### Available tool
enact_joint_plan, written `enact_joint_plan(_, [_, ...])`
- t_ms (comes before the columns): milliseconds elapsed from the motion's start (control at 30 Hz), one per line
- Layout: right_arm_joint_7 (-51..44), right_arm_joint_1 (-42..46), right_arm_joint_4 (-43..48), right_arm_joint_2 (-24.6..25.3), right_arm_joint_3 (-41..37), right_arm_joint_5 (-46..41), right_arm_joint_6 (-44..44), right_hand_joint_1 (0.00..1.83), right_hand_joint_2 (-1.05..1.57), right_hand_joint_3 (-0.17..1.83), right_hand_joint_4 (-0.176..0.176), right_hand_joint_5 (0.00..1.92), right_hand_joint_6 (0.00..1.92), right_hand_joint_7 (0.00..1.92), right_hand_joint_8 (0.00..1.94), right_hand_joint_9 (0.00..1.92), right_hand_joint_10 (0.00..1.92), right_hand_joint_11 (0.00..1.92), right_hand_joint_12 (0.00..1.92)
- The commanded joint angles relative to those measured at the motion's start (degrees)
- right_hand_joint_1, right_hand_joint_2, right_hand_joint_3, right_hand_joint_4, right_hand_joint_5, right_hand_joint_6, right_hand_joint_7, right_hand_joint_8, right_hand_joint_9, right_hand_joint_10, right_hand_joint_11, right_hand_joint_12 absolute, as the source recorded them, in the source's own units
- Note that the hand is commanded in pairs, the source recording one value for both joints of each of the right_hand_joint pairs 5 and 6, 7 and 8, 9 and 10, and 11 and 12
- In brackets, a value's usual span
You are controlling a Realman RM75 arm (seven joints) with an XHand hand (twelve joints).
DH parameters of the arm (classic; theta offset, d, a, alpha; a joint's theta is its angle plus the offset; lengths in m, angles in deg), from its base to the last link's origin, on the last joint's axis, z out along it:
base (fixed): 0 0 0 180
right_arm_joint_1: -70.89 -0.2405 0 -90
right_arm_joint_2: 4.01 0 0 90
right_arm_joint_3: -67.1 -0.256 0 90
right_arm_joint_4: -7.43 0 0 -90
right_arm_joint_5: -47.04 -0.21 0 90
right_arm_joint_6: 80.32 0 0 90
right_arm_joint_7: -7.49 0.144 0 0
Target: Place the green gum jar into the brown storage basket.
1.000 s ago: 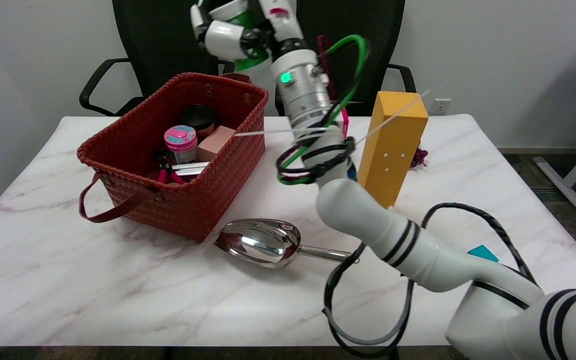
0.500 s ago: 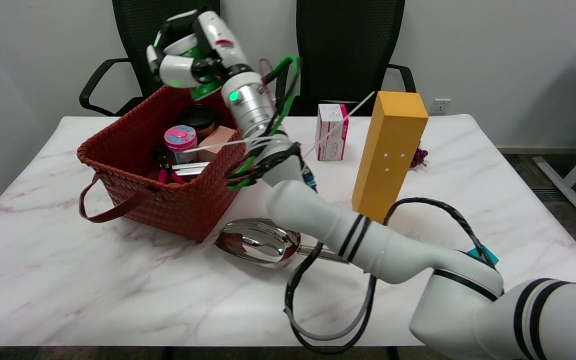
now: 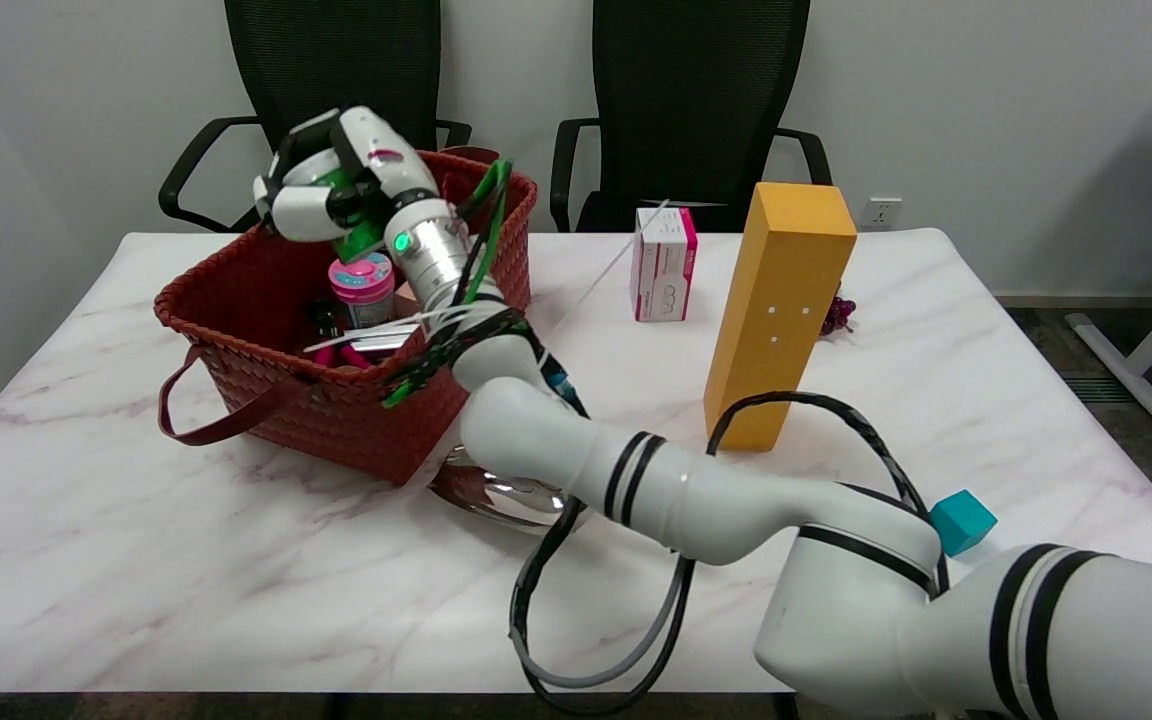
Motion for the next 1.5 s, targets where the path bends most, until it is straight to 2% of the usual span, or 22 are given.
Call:
enact_joint_plan(33, [7.4,-3.5,-17.7,6.7,0.6,0.0,-1.5,1.21,1.32,1.55,0.000,1.27,1.27,1.52,1.52,1.48,1.48,1.43,1.43])
enact_joint_plan(267, [9.9,-3.1,-17.0,5.5,0.5,0.1,-1.0,1.19,1.33,1.50,0.000,1.23,1.23,1.51,1.51,1.47,1.47,1.42,1.42])
enact_joint_plan(300, [9.9,-3.0,-16.7,5.2,0.5,0.1,-1.0,1.18,1.31,1.46,0.000,1.16,1.16,1.49,1.49,1.44,1.44,1.38,1.38])
enact_joint_plan(367, [9.9,-3.0,-16.2,5.1,0.5,0.1,-1.0,1.16,1.24,1.20,0.000,0.90,0.90,1.33,1.33,1.26,1.26,1.25,1.25])
enact_joint_plan(400, [9.7,-3.0,-15.9,5.0,0.4,0.1,-1.3,1.16,1.22,1.00,0.000,0.76,0.76,1.22,1.22,1.13,1.13,1.18,1.18])
enact_joint_plan(433, [9.6,-3.0,-15.8,4.9,0.4,0.1,-1.4,1.18,1.19,0.92,0.000,0.63,0.63,1.07,1.07,0.95,0.95,1.12,1.12])
enact_joint_plan(467, [9.6,-3.0,-15.6,4.7,0.4,0.1,-1.6,1.22,1.12,1.03,0.000,0.57,0.57,1.04,1.04,0.86,0.86,1.02,1.02])
enact_joint_plan(500, [9.6,-3.0,-15.2,4.5,0.4,0.1,-1.6,1.27,0.93,1.31,0.000,0.47,0.47,0.95,0.95,0.63,0.63,0.75,0.75])
enact_joint_plan(567, [9.5,-3.0,-14.7,4.3,0.3,0.1,-1.6,1.28,0.82,1.41,0.000,0.36,0.36,0.84,0.84,0.53,0.53,0.58,0.58])
enact_joint_plan(633, [9.5,-2.9,-13.9,3.9,0.0,0.1,-1.6,1.27,0.63,1.58,0.000,0.21,0.21,0.60,0.60,0.44,0.44,0.39,0.39])
enact_joint_plan(800, [9.7,-2.4,-11.9,2.7,-0.1,0.1,-1.7,1.26,0.44,1.64,0.000,0.10,0.10,0.39,0.39,0.32,0.32,0.18,0.18])
enact_joint_plan(867, [9.9,-2.0,-10.7,2.0,-0.1,-0.2,-1.7,1.25,0.26,1.67,0.000,0.07,0.07,0.24,0.24,0.13,0.13,0.00,0.00])
enact_joint_plan(933, [9.9,-1.6,-9.5,1.5,-0.3,-0.2,-1.7,1.24,0.05,1.65,0.000,0.01,0.01,0.10,0.10,0.00,0.00,0.00,0.00])
enact_joint_plan(1000, [9.9,-1.1,-8.0,1.1,-0.7,-0.2,-2.1,1.23,-0.03,1.58,0.000,0.00,0.00,0.01,0.01,0.00,0.00,0.00,0.00])
enact_joint_plan(1067, [9.7,-0.6,-6.3,0.5,-1.8,0.1,-3.2,1.22,-0.10,1.48,0.000,0.00,0.00,0.00,0.00,0.00,0.00,0.00,0.00])
enact_joint_plan(1133, [9.5,-0.4,-5.6,0.2,-2.3,0.1,-4.1,1.20,-0.17,1.29,0.000,0.00,0.00,0.00,0.00,0.00,0.00,0.00,0.00])
enact_joint_plan(1300, [9.5,-0.3,-5.4,0.1,-2.4,0.1,-4.2,1.15,-0.17,0.85,0.000,0.00,0.00,0.00,0.00,0.00,0.00,0.00,0.00])
enact_joint_plan(1500, [8.8,0.7,-3.0,-0.3,-1.6,3.2,0.2,1.14,-0.06,0.68,0.000,0.00,0.00,0.00,0.00,0.00,0.00,0.00,0.00])
